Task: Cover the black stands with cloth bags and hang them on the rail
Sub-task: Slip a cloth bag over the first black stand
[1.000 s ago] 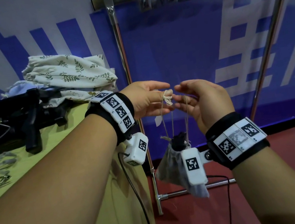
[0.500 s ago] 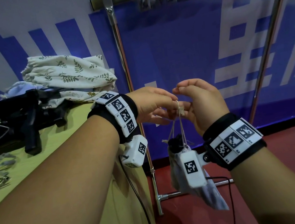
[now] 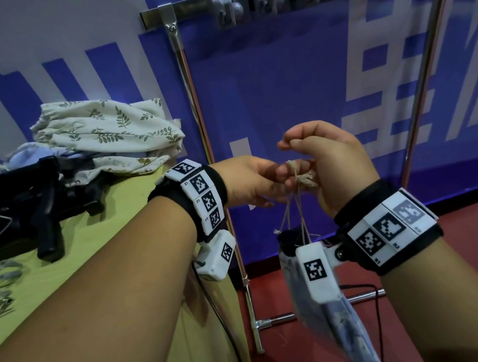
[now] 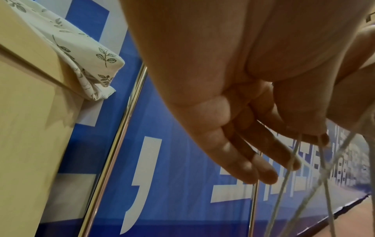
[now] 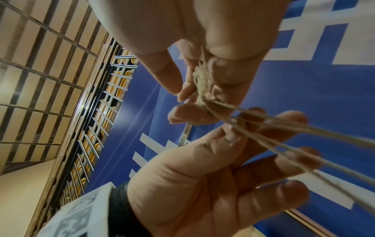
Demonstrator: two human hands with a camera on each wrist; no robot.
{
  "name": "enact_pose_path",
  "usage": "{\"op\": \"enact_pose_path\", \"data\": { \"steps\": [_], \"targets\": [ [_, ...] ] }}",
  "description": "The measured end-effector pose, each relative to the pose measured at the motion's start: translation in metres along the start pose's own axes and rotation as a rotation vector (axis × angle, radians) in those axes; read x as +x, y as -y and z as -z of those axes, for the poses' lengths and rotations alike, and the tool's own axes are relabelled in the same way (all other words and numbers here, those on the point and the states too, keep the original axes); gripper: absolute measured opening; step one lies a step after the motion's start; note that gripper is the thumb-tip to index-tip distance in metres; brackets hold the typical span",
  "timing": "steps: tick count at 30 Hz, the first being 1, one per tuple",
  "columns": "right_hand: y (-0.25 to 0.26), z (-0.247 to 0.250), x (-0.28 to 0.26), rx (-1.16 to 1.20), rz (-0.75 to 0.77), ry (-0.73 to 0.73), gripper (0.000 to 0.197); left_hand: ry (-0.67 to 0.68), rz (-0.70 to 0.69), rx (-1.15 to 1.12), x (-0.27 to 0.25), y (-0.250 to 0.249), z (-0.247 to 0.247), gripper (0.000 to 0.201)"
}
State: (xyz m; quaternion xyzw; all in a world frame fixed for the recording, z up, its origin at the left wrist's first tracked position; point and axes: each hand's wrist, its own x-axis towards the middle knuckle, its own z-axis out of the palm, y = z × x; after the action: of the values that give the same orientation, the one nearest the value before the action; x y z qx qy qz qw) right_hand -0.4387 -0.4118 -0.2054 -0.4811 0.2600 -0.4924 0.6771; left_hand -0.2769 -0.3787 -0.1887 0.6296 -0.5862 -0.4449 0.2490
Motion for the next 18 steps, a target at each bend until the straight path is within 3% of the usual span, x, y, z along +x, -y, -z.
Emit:
{"op": "enact_pose_path", "data": {
  "steps": [3, 6, 9, 14, 18],
  "targets": [
    [-0.001, 0.002, 0.002, 0.034, 0.008, 0.002, 0.017, 0.054, -0.007, -0.071, 0.002, 0.002, -0.001, 0.024],
    [-0.003, 0.002, 0.003, 0.025, 0.017, 0.008, 0.017, 0.026, 0.021, -0.142, 0.004, 0.0, -0.004, 0.007],
    [-0.005, 0.003, 0.005, -0.015, 0.017, -0.011, 0.015, -0.093, 0.054, -0.165, 0.005, -0.003, -0.004, 0.017],
    [-0.017, 0.006, 0.015, -0.184, 0.038, -0.057, 0.017, -0.301, 0.055, -0.089, 0.009, -0.004, 0.004, 0.007],
    [-0.03, 0.011, 0.025, -0.494, 0.029, -0.024, 0.018, -0.465, -0.024, 0.038, 0.013, 0.0, 0.013, 0.007]
  ]
}}
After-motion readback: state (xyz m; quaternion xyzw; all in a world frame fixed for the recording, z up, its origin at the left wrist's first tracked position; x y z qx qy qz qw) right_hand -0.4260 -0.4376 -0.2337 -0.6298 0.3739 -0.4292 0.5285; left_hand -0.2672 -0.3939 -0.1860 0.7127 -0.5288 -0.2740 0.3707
